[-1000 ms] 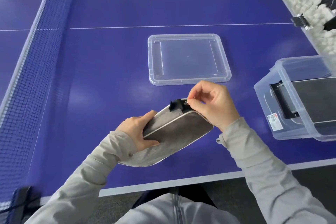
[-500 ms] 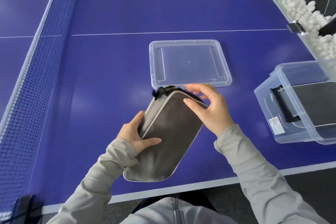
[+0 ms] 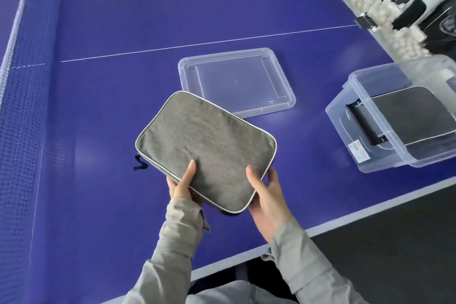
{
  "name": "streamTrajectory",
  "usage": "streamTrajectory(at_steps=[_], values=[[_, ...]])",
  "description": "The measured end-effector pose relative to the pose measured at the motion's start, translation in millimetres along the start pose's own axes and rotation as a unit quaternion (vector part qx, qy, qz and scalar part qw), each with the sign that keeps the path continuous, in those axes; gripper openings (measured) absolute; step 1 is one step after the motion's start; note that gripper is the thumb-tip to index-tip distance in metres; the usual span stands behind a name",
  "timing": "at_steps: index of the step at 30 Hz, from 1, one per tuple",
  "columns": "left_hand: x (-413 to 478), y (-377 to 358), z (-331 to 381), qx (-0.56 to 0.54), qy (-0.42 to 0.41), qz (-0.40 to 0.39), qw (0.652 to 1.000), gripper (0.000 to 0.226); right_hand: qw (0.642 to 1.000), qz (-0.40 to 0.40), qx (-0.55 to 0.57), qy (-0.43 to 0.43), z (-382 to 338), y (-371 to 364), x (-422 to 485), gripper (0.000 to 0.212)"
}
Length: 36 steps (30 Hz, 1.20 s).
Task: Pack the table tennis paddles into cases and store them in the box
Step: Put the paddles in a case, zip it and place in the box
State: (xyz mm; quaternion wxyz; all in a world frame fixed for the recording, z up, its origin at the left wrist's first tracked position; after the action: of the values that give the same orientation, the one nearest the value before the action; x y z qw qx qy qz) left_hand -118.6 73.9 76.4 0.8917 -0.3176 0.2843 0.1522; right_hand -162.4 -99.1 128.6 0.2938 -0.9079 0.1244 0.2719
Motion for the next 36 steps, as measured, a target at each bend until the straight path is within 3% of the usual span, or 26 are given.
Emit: streamTrajectory(at_steps=[2,5,9,15,19,21,24,31,36], values=[[-6,-9,-12,0.003,0.02,-0.014,1.0,0.073,0.998,0.053,-0.005,0.03,-5,15,0,0.057],[-14,-28,-27,0.018,0.036,-0.061,0.997,0.067,0.996,0.068,0.003,0.06,-18,39,-8,0.053],[-26,-45,-35,0.089,0.081,-0.12,0.986,0.024,0.994,0.06,0.017,0.087,-51,82,-25,0.056],[-23,-54,-20,0.131,0.075,-0.115,0.982,0.051,0.996,0.034,-0.004,0.078,-119,183,-58,0.049],[-47,-133,-55,0.281,0.08,-0.239,0.926,0.051,0.996,0.024,-0.038,0.078,-162,248,-81,0.038],[-72,-176,-79,0.311,0.042,-0.296,0.902,0.071,0.995,0.017,-0.062,0.082,-182,276,-92,0.033],[-109,-217,-118,0.333,-0.004,-0.319,0.887,0.092,0.99,0.029,-0.097,0.094,-212,321,-108,0.033],[-151,-272,-191,0.319,0.012,-0.33,0.888,0.09,0.968,0.062,-0.198,0.143,-291,397,-130,0.071],[-149,-307,-203,0.332,-0.01,-0.3,0.894,0.079,0.954,0.055,-0.228,0.187,-338,418,-121,0.055]])
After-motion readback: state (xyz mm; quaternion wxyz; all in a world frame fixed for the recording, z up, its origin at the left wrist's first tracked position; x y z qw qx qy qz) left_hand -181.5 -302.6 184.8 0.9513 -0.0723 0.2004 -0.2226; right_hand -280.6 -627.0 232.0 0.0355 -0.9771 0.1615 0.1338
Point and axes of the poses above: each hand's wrist, its own x-axis towards the middle knuckle, its own y-axis out of the back of the hand, z = x × y, the point moved 9 cm from there along x, towards the middle knuckle, and after that the axes turned 6 degrees about -z, right-handed, at the moved point
